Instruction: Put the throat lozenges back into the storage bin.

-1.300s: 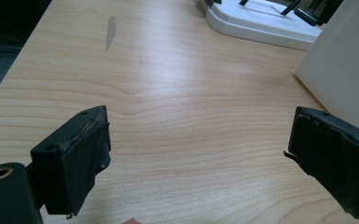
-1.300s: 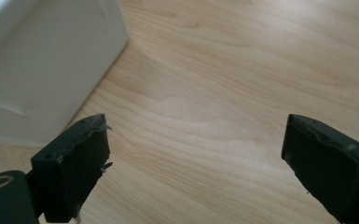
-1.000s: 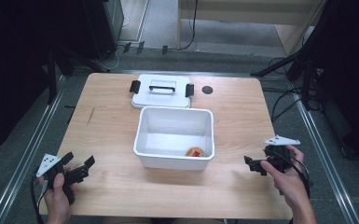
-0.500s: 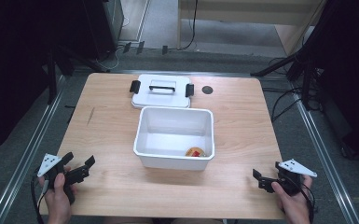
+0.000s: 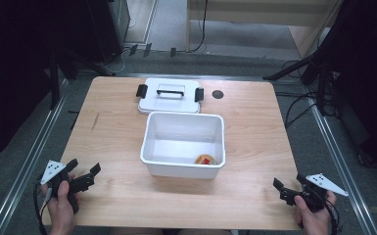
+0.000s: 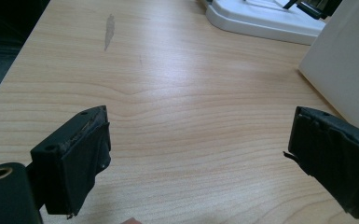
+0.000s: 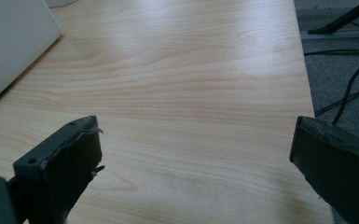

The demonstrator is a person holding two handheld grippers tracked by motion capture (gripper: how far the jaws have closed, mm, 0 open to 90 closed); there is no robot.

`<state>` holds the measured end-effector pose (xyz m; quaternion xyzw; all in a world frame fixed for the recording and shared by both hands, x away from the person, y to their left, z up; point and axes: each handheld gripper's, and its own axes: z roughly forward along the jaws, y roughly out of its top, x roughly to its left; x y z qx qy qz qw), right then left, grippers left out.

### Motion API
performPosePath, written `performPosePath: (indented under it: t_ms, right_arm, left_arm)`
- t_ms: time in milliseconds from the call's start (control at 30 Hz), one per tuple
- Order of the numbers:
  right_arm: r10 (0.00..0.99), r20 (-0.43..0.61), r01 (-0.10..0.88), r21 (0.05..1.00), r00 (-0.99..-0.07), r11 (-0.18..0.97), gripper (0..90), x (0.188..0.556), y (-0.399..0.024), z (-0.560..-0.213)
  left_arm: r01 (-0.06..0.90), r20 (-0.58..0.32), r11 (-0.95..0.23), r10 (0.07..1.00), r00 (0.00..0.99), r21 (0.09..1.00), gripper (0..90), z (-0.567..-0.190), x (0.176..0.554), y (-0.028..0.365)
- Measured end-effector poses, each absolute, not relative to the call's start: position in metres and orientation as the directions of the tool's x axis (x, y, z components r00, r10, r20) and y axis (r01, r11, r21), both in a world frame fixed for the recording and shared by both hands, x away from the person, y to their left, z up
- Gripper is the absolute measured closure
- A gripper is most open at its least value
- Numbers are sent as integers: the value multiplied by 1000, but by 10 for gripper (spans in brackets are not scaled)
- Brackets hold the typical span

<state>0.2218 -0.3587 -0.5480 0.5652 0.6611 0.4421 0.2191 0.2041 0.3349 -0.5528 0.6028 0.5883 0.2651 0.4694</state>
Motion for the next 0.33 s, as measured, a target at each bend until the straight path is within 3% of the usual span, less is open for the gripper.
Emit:
performPosePath:
  t_ms: [333]
  right_arm:
    - [933,240,568,822,-270,-47,20,224,-360,-549]
  left_arm:
    - [455,-228,130,959,168,881,65,-553,204,335]
